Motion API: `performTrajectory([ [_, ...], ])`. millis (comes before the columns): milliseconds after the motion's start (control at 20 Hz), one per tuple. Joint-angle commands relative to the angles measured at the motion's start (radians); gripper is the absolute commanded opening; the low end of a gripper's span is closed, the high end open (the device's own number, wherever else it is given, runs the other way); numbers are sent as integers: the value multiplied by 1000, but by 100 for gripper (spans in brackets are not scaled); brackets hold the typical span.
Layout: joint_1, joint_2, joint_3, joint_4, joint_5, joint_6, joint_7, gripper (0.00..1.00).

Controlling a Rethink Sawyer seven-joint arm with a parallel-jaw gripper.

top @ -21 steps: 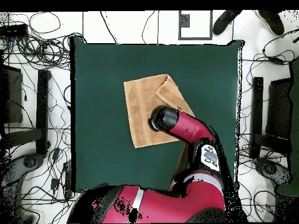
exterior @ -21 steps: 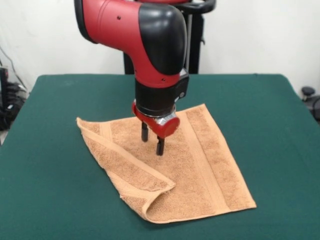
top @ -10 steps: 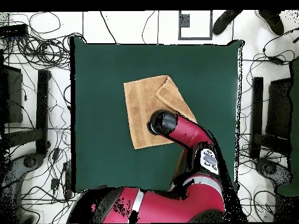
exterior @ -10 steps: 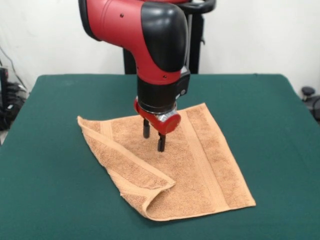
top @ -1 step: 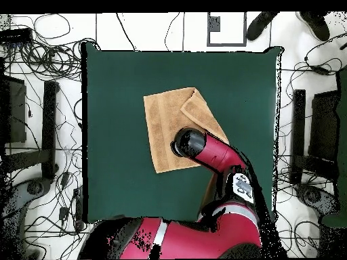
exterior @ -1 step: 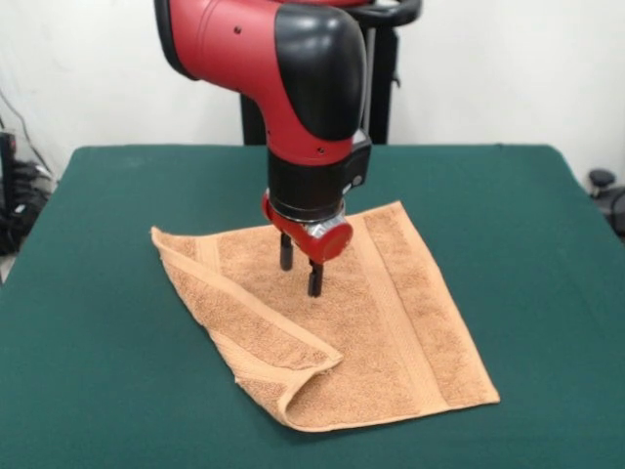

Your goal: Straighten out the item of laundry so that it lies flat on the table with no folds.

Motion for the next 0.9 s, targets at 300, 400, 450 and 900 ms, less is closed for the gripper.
performTrajectory([
  [300, 20, 172, 163, 239, 32, -33, 179, 100],
  [400, 20, 174, 168, 251, 37, -43, 184, 100],
  [450, 22, 175, 168, 254, 41, -47, 186, 100],
  [900, 38, 179, 164, 297, 86, -86, 223, 100],
])
